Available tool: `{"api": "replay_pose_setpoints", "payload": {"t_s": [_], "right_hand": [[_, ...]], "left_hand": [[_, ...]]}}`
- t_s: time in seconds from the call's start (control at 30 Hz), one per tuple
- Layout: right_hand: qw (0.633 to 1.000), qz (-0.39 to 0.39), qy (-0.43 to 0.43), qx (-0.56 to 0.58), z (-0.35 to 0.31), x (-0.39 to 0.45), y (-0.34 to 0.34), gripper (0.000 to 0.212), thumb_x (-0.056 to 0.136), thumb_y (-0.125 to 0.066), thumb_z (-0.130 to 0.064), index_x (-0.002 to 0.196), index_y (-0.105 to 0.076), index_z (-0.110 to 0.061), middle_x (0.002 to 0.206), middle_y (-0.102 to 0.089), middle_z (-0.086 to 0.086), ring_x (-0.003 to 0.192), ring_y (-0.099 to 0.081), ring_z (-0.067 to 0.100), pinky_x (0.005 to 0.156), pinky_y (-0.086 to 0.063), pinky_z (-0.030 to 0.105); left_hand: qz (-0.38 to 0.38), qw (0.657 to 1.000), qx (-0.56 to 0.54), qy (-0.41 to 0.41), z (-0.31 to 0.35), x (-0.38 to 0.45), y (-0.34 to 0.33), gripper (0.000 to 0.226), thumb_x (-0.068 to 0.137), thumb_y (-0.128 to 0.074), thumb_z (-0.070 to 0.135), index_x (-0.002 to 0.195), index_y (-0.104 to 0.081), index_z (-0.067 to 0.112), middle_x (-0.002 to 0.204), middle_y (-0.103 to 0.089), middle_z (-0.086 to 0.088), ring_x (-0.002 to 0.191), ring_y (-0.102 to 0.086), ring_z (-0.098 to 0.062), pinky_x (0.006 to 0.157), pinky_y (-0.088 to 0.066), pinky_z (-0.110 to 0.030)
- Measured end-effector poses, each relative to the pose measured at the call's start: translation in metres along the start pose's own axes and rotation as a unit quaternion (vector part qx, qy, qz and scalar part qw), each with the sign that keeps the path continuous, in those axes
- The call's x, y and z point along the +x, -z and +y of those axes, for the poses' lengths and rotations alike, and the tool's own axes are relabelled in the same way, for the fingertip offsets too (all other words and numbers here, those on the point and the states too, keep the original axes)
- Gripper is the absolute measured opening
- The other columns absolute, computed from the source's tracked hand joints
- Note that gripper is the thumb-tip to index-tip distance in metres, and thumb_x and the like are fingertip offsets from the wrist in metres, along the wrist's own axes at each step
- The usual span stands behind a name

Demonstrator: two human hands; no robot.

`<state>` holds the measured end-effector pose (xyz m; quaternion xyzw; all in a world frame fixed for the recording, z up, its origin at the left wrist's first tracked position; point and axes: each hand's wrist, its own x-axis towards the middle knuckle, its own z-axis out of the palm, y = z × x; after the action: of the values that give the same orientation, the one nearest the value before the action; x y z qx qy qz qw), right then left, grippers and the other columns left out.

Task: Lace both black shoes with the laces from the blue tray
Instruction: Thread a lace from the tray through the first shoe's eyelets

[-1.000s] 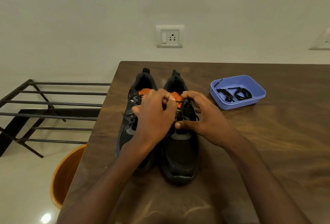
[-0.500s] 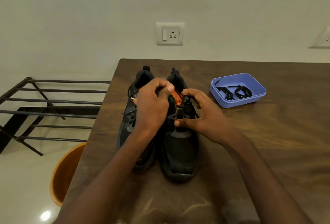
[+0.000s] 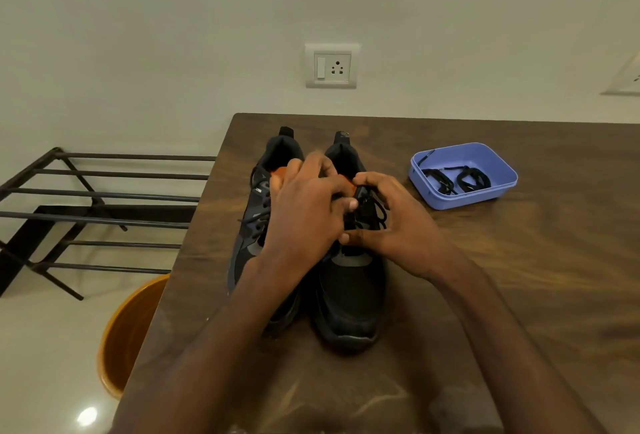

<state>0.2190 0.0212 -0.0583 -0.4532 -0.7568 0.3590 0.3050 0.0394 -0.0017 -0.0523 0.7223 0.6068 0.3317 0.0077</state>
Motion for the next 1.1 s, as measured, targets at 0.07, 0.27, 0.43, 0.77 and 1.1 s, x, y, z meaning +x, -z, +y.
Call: {"api": "replay_pose_setpoints", "payload": {"t_s": [0.07,0.27,0.43,0.77,1.1], "right_hand": [[1.000,0.000,-0.006,-0.004,0.000,0.000,0.001,0.090,0.070,-0.094,-0.031,0.146,-0.047,-0.024,0.143,-0.048,-0.009,0.130,-0.050,0.006,0.103,-0.046,0.018],[1.000,-0.007,-0.018,0.001,-0.002,-0.002,0.003,0.088,0.070,-0.094,-0.030,0.144,-0.047,-0.028,0.144,-0.048,-0.011,0.131,-0.048,0.003,0.099,-0.039,0.007],[1.000,-0.001,-0.016,0.000,-0.003,-0.002,0.002,0.089,0.070,-0.094,-0.028,0.145,-0.047,-0.025,0.143,-0.048,-0.011,0.130,-0.048,0.001,0.094,-0.038,0.001],[0.999,-0.007,-0.029,0.015,-0.004,-0.003,0.004,0.085,0.069,-0.095,-0.028,0.140,-0.048,-0.028,0.141,-0.049,-0.012,0.125,-0.048,-0.004,0.092,-0.038,-0.001],[1.000,-0.016,-0.015,-0.020,-0.005,-0.002,0.003,0.078,0.077,-0.089,-0.030,0.142,-0.048,-0.028,0.141,-0.049,-0.012,0.126,-0.049,-0.001,0.094,-0.038,0.000]], "left_hand": [[0.038,0.995,-0.085,0.031,-0.001,0.003,0.001,0.007,0.091,-0.073,0.024,0.093,-0.076,0.030,0.109,-0.060,0.011,0.109,-0.051,-0.011,0.095,-0.044,-0.049],[0.090,0.803,-0.560,0.182,0.012,0.016,0.037,0.021,0.113,-0.035,0.014,0.103,-0.053,0.008,0.083,-0.065,-0.007,0.075,-0.065,-0.017,0.058,-0.045,-0.021],[0.004,0.992,-0.119,-0.029,-0.008,0.006,0.015,0.021,0.096,-0.070,0.015,0.116,-0.068,0.016,0.104,-0.052,0.004,0.091,-0.052,-0.009,0.080,-0.046,-0.019],[0.105,0.931,-0.303,0.172,0.001,0.012,0.017,0.016,0.106,-0.051,0.013,0.100,-0.065,0.017,0.095,-0.073,0.004,0.092,-0.069,-0.010,0.086,-0.057,-0.027],[-0.043,0.978,-0.186,0.080,-0.018,-0.006,0.053,0.032,0.100,-0.062,0.024,0.069,-0.063,0.017,0.056,-0.059,0.001,0.051,-0.059,-0.016,0.055,-0.049,-0.027]]}}
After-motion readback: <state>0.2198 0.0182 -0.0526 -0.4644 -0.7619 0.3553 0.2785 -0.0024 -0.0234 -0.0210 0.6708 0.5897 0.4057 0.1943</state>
